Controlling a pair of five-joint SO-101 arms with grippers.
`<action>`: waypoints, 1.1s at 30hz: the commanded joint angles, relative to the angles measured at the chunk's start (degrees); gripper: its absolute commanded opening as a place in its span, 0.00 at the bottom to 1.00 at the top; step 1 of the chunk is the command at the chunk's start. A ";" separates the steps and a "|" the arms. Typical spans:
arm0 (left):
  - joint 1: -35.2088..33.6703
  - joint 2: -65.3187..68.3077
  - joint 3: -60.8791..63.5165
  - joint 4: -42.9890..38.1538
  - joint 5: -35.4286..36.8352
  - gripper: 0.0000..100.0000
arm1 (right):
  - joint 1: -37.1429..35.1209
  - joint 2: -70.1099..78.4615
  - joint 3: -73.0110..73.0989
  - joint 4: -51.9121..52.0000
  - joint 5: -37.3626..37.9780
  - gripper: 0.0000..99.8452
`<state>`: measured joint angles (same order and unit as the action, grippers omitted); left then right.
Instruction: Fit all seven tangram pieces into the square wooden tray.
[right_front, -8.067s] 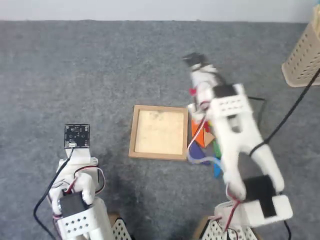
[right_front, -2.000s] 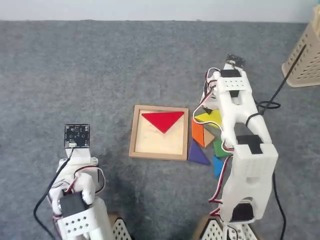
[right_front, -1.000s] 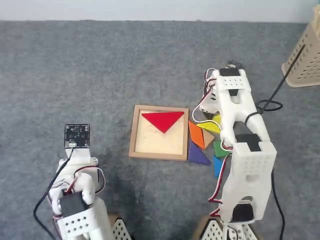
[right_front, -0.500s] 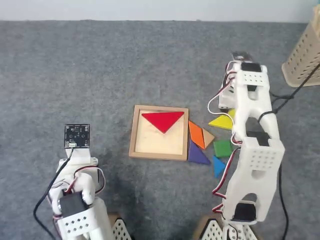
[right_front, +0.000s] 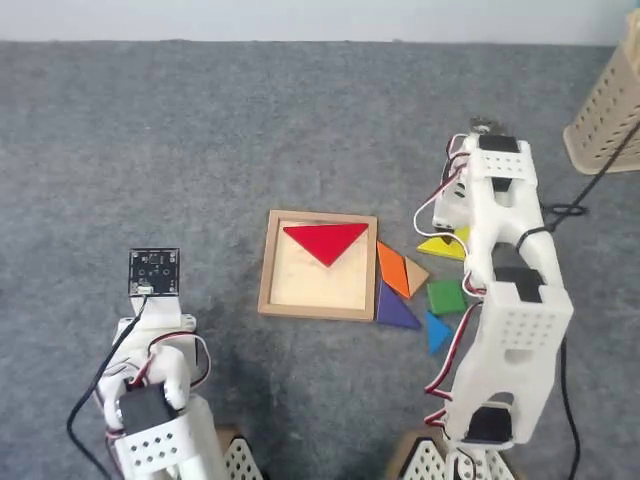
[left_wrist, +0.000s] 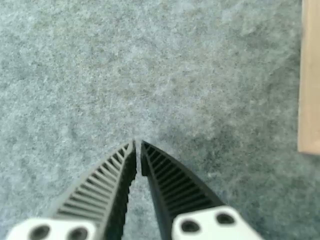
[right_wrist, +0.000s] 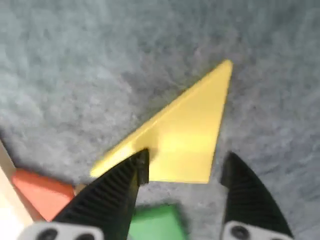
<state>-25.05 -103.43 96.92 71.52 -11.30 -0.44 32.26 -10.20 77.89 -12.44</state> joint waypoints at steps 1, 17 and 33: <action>-0.18 -0.79 -0.40 0.44 -0.26 0.01 | -0.40 -3.74 0.53 -2.07 -7.56 0.30; -0.18 -0.79 -0.40 0.44 -0.26 0.01 | -2.15 -7.43 0.26 -6.29 -12.66 0.30; -0.18 -0.79 -0.40 0.44 -0.26 0.01 | -1.71 1.63 0.26 -9.71 -12.57 0.30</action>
<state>-25.05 -103.43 96.92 71.52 -11.30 -2.99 33.85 -9.23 68.66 -24.84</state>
